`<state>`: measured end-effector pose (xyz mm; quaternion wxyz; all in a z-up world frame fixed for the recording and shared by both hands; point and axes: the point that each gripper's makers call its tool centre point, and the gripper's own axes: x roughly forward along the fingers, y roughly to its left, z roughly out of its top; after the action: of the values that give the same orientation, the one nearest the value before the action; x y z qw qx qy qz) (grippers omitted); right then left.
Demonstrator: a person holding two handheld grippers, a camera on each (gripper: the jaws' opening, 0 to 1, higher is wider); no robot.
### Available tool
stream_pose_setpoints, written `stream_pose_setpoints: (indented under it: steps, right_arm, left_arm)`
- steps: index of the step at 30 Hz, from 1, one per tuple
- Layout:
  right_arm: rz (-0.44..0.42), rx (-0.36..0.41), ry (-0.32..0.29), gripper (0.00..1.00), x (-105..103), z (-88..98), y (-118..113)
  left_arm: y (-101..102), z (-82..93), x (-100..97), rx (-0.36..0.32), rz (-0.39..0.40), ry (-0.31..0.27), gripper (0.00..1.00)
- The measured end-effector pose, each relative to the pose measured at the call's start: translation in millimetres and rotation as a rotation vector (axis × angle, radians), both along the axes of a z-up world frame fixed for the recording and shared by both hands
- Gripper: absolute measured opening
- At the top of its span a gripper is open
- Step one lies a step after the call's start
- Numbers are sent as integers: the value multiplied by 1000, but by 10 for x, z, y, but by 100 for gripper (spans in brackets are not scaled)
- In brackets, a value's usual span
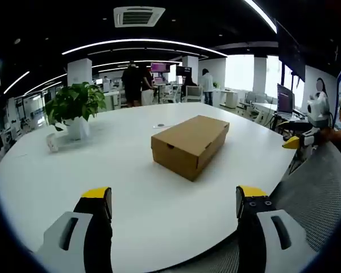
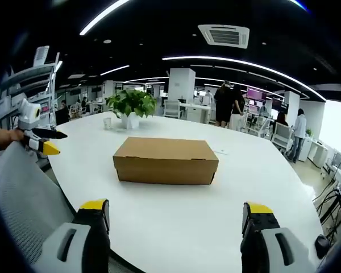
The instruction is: Operate the shoe box by opening the lid, removing the specified soft item, and placing it in the target area until the item is outside and the box remains undamaged.
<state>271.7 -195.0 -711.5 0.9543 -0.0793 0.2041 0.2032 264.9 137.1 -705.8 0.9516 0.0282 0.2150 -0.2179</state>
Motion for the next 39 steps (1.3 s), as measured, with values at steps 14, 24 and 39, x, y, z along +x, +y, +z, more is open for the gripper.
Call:
stream_pose_setpoints:
  steps: [14, 24, 39]
  right_arm:
    - [-5, 1, 4, 98, -1, -4, -7]
    - [-7, -3, 7, 98, 3, -14, -14]
    - [-19, -7, 28, 99, -9, -32, -37]
  left_arm:
    - [3, 7, 2, -8, 4, 1, 94]
    - [0, -7, 4, 4, 0, 6, 95]
    - [-15, -32, -3, 13, -9, 25, 100]
